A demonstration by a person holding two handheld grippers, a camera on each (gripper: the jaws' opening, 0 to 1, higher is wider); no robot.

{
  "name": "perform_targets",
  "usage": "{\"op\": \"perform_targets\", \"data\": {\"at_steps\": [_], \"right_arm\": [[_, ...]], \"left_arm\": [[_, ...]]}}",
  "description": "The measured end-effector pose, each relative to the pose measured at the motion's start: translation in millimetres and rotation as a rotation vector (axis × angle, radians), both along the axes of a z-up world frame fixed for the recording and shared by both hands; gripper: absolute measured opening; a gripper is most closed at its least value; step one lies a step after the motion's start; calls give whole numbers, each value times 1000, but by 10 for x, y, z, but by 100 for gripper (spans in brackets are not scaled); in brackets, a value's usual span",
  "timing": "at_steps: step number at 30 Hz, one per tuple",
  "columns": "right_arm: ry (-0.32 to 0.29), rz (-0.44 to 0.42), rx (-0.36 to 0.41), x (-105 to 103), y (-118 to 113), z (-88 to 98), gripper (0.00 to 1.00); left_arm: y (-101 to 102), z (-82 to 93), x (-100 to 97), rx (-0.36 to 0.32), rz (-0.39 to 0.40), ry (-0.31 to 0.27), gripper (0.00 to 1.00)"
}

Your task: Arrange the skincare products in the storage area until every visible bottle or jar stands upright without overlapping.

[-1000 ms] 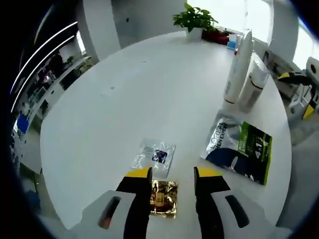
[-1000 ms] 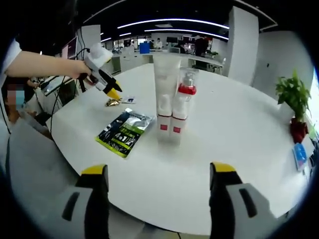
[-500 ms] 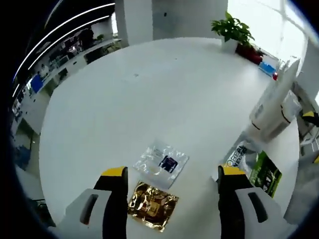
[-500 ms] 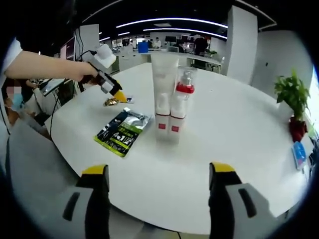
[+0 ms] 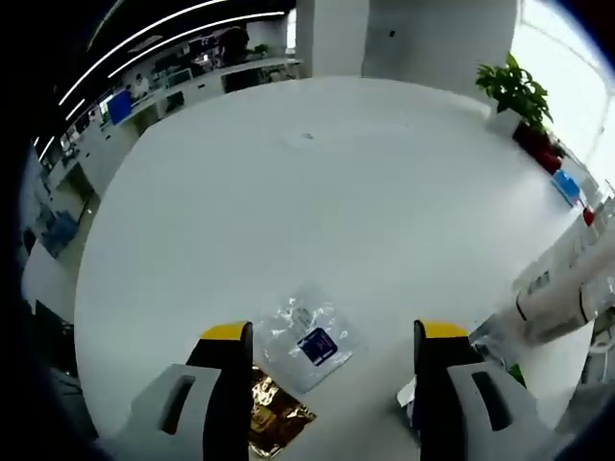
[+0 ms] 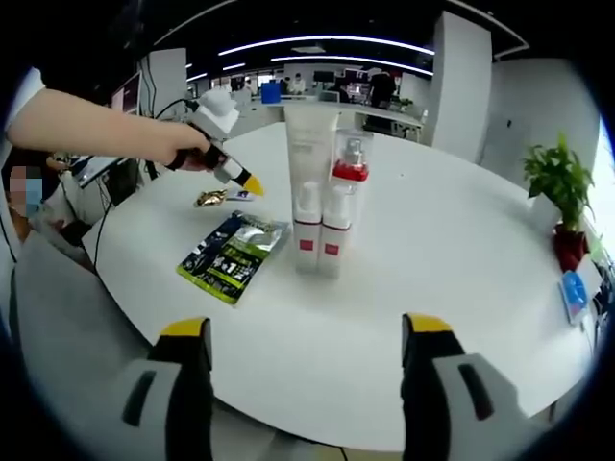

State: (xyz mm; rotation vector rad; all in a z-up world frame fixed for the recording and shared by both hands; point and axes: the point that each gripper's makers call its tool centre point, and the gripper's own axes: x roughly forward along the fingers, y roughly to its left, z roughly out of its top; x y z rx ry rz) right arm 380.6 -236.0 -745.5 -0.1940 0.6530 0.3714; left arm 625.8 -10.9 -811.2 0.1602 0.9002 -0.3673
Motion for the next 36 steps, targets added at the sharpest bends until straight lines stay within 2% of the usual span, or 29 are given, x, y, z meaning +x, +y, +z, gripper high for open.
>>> {"op": "perform_targets", "data": {"at_steps": [2,3,5,7,10,13,21,25,36], "right_arm": [[0,-3,1,3,-4,1,81],[1,-5,1,3,-7,0,81],[0,-5,1,5,-8,2,81],[2,-5,0,5,-8,-2,81],[1,-5,-2,4,-9,0,81],[4,-10,1,4,-14,-3,81],[6,-11,-2,3,-15,-8,80],[8,-13,-2,3,-17,-10,80],[8,-16,-1,8,-23,-12,80]], "left_arm": [[9,-38,6,-1,42,20,61],[-1,-67,-19,-28,89,58,61],[9,-109,-36,-20,116,94,62],[44,-130,-19,39,91,78,60],[74,-183,2,55,104,88,58],[93,-196,-12,42,126,96,56],[108,-167,-1,35,119,79,51],[130,-141,-7,26,87,57,38],[120,-87,-12,-5,50,54,38]]}}
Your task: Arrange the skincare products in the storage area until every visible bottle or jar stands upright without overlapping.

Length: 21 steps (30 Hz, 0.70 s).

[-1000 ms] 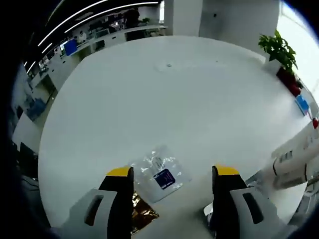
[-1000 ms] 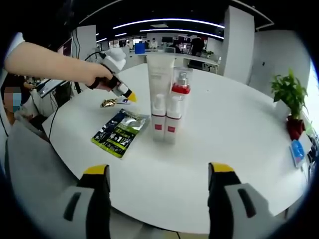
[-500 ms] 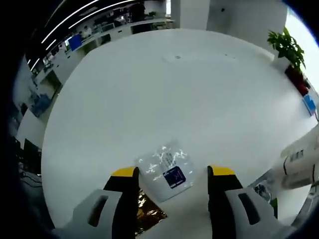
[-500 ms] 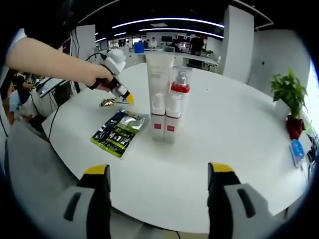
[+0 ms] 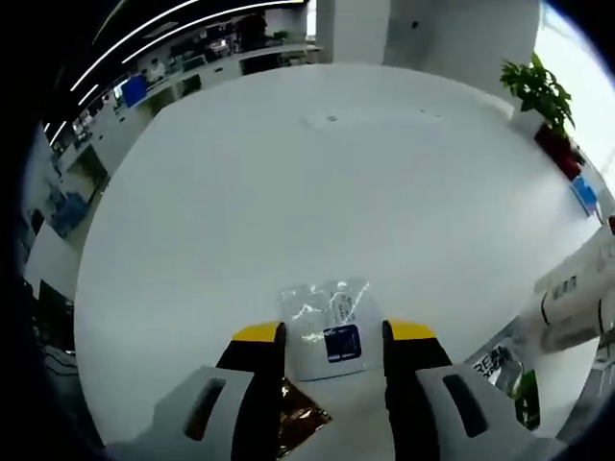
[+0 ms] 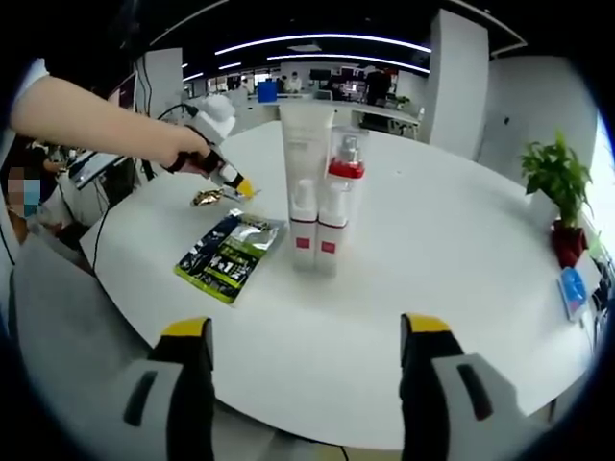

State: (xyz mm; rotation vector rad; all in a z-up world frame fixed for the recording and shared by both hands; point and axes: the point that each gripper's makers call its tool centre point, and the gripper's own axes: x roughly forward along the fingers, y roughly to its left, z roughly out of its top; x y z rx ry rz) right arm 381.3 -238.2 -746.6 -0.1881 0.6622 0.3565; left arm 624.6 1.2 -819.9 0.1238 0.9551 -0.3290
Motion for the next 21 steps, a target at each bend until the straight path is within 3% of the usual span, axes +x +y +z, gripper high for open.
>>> {"op": "perform_targets", "data": {"at_steps": [12,17,21], "right_arm": [[-2,6,-1,1,10,4,80],[-4,13,-6,0,20,2,80],[-4,18,-3,0,30,3,80]], "left_arm": [[14,124,28,28,-129,-47,38],[16,177,-16,57,-238,-66,38],[18,232,-82,65,-280,-74,38]]}}
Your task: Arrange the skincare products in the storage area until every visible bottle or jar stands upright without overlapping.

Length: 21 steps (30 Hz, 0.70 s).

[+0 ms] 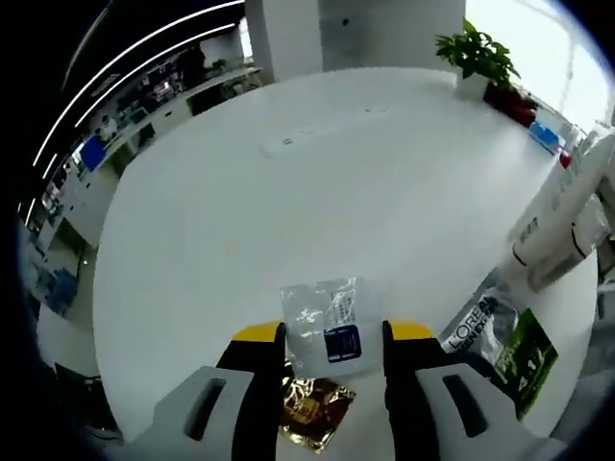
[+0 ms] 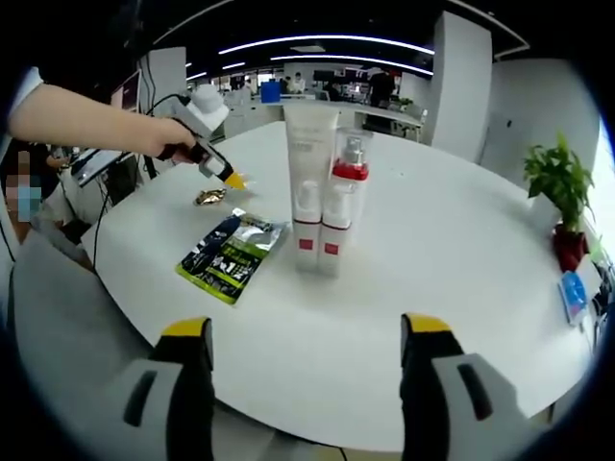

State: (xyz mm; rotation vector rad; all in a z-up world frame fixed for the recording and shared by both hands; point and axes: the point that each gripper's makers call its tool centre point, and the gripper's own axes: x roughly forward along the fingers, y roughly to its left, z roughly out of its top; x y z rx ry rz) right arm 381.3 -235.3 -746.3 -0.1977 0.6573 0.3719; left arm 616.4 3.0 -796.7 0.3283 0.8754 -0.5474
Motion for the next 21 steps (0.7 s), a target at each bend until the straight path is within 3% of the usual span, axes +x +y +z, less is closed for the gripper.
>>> {"op": "perform_targets", "data": {"at_steps": [11,21], "right_arm": [[-11,2,5,11,8,19,81],[-30,5,-1,20,7,48,81]], "left_arm": [[52,165,-214,36,-144,-9,38],[117,245,-483,109,-299,-10,38]]}}
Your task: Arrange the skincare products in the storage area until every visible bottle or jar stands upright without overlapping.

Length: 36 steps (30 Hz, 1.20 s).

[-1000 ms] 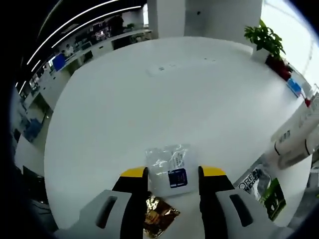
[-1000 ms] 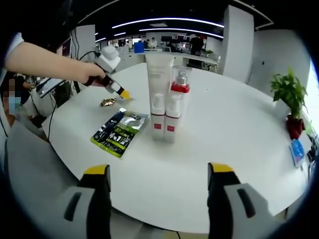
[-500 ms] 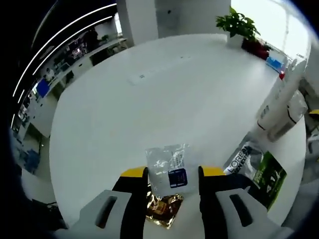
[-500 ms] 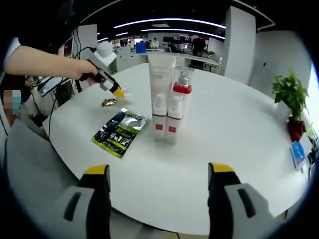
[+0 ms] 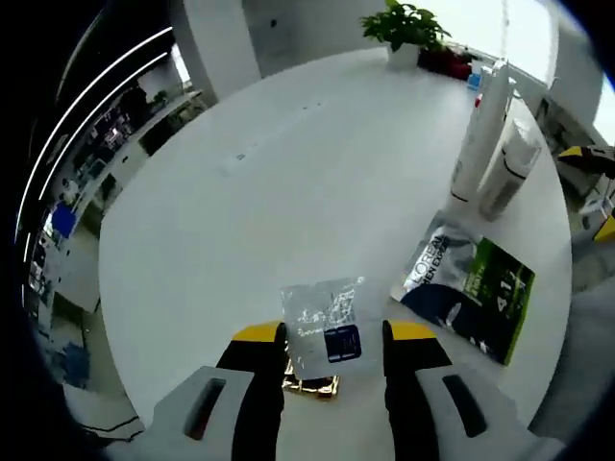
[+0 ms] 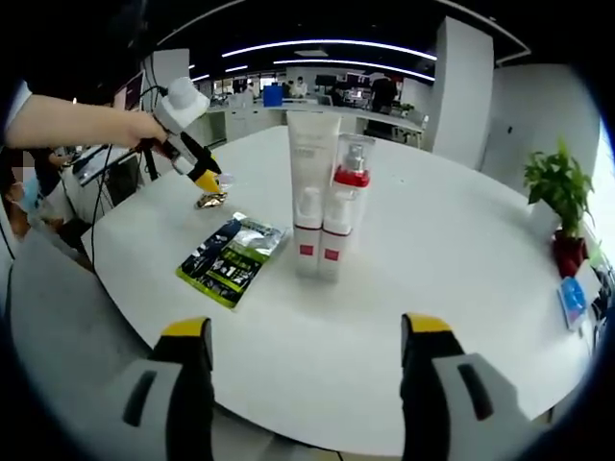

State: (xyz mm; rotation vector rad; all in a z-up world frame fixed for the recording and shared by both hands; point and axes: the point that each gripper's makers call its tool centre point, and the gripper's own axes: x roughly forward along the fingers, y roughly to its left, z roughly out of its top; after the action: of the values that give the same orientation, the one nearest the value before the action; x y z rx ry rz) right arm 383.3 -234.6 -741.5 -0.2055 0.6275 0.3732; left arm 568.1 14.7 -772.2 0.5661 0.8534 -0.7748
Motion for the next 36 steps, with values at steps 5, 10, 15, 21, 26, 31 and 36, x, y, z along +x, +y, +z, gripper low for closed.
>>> {"op": "perform_targets", "data": {"at_steps": [5,10,15,21,26,31,36], "right_arm": [[-12,-6,22,5,3,33,81],[-12,5,22,2,24,32,81],[-15,10,21,-3,33,37,81],[-13,17,17,-3,41,32,81],[-5,29,7,-10,52,10,81],[0,35,0,-18,59,1,81],[5,36,-11,-20,54,-13,80]], "left_arm": [[28,13,-164,30,-72,12,37],[48,12,-336,45,-131,28,38],[29,-9,-526,50,-206,49,37],[-44,-31,-767,26,-295,92,37],[-62,-105,-956,29,-371,131,37],[-75,-193,-1114,32,-473,146,37],[-74,-291,-1254,23,-507,183,37]]}}
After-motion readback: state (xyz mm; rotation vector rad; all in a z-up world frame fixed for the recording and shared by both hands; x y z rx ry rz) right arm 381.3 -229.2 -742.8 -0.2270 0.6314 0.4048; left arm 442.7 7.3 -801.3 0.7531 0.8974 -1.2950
